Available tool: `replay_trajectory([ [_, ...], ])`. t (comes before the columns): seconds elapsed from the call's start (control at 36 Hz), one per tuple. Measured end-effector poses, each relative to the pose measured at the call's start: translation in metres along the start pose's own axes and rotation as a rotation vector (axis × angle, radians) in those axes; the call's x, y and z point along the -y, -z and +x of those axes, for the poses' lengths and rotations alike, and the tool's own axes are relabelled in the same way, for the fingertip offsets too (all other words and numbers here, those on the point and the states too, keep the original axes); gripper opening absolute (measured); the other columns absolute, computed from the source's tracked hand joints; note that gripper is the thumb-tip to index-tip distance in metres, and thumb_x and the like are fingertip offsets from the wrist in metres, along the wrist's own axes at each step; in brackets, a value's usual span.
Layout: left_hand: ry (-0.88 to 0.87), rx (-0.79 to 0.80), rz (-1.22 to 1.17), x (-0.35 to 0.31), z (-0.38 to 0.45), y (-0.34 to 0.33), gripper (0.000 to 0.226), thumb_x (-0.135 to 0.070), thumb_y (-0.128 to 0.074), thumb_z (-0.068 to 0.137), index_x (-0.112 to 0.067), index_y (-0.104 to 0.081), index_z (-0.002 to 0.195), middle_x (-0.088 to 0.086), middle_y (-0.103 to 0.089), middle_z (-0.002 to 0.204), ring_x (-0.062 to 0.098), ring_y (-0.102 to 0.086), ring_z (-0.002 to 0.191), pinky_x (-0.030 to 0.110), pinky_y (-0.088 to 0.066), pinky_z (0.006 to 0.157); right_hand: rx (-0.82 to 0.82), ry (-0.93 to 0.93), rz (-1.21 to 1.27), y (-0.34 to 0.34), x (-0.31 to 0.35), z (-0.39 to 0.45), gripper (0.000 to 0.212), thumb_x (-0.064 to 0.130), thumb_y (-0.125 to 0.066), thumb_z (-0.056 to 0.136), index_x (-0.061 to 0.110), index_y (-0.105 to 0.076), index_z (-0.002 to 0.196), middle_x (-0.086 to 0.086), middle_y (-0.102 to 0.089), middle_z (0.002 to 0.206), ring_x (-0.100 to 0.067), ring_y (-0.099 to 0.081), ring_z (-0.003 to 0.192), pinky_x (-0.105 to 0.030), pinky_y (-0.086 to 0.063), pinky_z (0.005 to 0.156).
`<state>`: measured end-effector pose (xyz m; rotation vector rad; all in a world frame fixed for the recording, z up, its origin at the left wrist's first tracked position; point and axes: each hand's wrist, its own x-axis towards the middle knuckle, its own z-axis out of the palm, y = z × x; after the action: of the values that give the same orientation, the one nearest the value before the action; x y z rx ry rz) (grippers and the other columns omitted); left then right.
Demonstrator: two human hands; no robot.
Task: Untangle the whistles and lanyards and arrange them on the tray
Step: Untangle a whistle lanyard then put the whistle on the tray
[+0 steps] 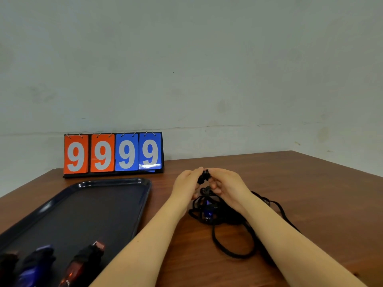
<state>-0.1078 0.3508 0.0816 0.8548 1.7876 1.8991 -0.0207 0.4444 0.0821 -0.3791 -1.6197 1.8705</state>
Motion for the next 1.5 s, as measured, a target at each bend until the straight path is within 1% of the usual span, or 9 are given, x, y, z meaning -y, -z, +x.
replay_trajectory([
  [0.22,0.059,0.05,-0.174,-0.001,-0.003,0.0,0.033,-0.039,-0.064,0.089,-0.008,-0.06,0.097,-0.005,-0.039,0.051,0.009,-0.035,0.045,0.023,-0.033,0.047,0.024,-0.031,0.108,0.001,0.002,-0.002,0.013,0.013,-0.064,0.09,0.004,-0.058,0.082,-0.003,-0.056,0.067,-0.01,-0.049,0.056,-0.018,-0.04,0.047],
  [0.36,0.095,0.042,-0.227,-0.002,-0.003,0.001,0.032,-0.036,-0.064,0.089,-0.006,-0.061,0.101,-0.003,-0.042,0.056,0.008,-0.037,0.045,0.022,-0.034,0.046,0.04,0.006,0.093,-0.001,0.003,-0.004,0.008,0.009,-0.062,0.091,0.001,-0.063,0.087,-0.005,-0.06,0.071,-0.011,-0.054,0.06,-0.019,-0.044,0.052],
  [0.5,0.11,-0.004,-0.22,-0.002,-0.001,0.004,0.039,-0.036,-0.062,0.091,-0.005,-0.06,0.113,0.001,-0.044,0.067,0.008,-0.041,0.047,0.021,-0.036,0.045,0.057,0.043,-0.028,-0.005,0.003,-0.006,0.01,0.005,-0.061,0.09,0.002,-0.065,0.099,-0.005,-0.065,0.074,-0.013,-0.06,0.064,-0.025,-0.047,0.061],
  [0.69,0.113,-0.024,-0.197,0.0,0.001,0.004,0.043,-0.038,-0.062,0.09,-0.006,-0.06,0.118,0.0,-0.042,0.067,0.007,-0.038,0.043,0.021,-0.034,0.044,-0.072,0.135,-0.311,-0.008,0.007,-0.01,0.01,0.006,-0.058,0.09,0.008,-0.068,0.094,-0.001,-0.066,0.064,-0.007,-0.055,0.052,-0.017,-0.046,0.054],
  [0.86,0.114,0.027,-0.275,-0.005,-0.006,0.003,0.03,-0.032,-0.063,0.09,-0.005,-0.061,0.104,-0.007,-0.034,0.047,0.006,-0.029,0.041,0.02,-0.027,0.042,-0.122,0.213,-0.4,-0.009,0.008,-0.011,0.012,0.003,-0.057,0.087,0.011,-0.066,0.086,0.001,-0.062,0.063,-0.002,-0.052,0.049,-0.014,-0.043,0.05],
  [1.06,0.178,0.073,-0.551,-0.005,-0.009,0.003,0.017,-0.026,-0.061,0.091,-0.01,-0.056,0.089,-0.006,-0.025,0.048,0.006,-0.023,0.039,0.017,-0.023,0.035,-0.086,0.268,-0.336,-0.014,0.007,-0.013,0.007,0.002,-0.06,0.088,0.008,-0.064,0.09,-0.005,-0.063,0.078,0.001,-0.054,0.048,-0.013,-0.042,0.047],
  [1.22,0.189,0.095,-0.585,-0.006,-0.008,0.003,0.026,-0.031,-0.061,0.092,-0.006,-0.057,0.099,-0.002,-0.031,0.054,0.008,-0.029,0.044,0.017,-0.028,0.038,-0.098,0.296,-0.329,-0.012,0.004,-0.012,0.012,0.014,-0.059,0.093,0.009,-0.07,0.089,-0.002,-0.067,0.066,-0.006,-0.054,0.051,-0.016,-0.046,0.054],
  [1.33,0.154,0.132,-0.583,-0.009,-0.012,0.002,0.028,-0.034,-0.065,0.088,-0.007,-0.061,0.092,-0.002,-0.033,0.053,0.009,-0.03,0.045,0.017,-0.029,0.04,-0.098,0.274,-0.25,-0.01,0.004,-0.011,0.011,0.017,-0.063,0.091,0.009,-0.071,0.089,-0.001,-0.067,0.066,-0.009,-0.056,0.057,-0.024,-0.049,0.063],
  [1.5,0.16,0.117,-0.586,-0.01,-0.012,0.001,0.025,-0.032,-0.068,0.087,-0.009,-0.06,0.091,-0.002,-0.032,0.055,0.009,-0.029,0.046,0.017,-0.031,0.039,-0.068,0.284,-0.231,-0.01,0.003,-0.011,0.008,0.018,-0.066,0.089,0.015,-0.072,0.092,-0.001,-0.067,0.069,-0.01,-0.058,0.064,-0.023,-0.05,0.065],
])
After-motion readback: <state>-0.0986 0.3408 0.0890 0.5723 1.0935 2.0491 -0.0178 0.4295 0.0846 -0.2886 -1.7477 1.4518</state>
